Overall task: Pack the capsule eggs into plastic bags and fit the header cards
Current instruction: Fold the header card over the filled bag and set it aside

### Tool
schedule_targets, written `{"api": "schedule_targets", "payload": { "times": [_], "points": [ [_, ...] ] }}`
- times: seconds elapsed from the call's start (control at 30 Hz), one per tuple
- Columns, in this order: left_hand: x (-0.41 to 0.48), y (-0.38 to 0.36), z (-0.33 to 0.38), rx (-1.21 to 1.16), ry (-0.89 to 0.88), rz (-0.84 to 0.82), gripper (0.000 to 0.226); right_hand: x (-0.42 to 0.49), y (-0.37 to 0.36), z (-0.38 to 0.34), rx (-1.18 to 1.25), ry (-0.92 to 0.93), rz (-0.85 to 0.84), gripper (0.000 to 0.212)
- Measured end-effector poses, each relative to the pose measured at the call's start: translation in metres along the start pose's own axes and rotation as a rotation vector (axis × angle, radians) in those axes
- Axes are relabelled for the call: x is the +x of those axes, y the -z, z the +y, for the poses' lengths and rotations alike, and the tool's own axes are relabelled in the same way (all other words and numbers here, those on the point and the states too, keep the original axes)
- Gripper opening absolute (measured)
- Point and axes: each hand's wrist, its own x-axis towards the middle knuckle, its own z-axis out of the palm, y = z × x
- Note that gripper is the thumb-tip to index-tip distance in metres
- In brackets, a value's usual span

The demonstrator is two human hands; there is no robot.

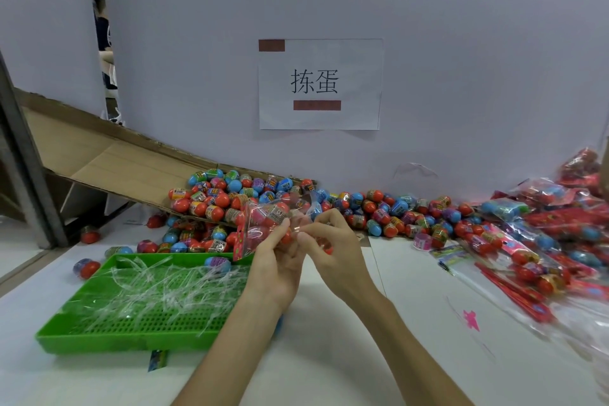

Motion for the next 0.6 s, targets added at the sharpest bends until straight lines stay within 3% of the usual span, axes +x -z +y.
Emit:
{"api": "schedule_targets", "payload": {
  "times": [0.17, 0.37, 0.47, 0.6],
  "points": [
    [0.001, 0.0, 0.0, 0.067, 0.001, -0.035, 0.04, -0.004, -0.003, -0.003, -0.01, 0.019, -0.052, 0.012],
    [0.001, 0.0, -0.002, 0.178, -0.012, -0.155, 0.044, -0.001, -0.001, -0.005, 0.05, 0.044, 0.114, 0.014],
    [0.002, 0.002, -0.004, 0.241, -0.037, -0.22, 0.039, 0.0, 0.002, -0.006, 0.151, -0.031, 0.136, 0.015],
    [-0.003, -0.002, -0.002, 0.207, -0.07, -0.264, 0.076, 0.006, 0.017, -0.006, 0.289, -0.103, 0.247, 0.02]
  ]
}}
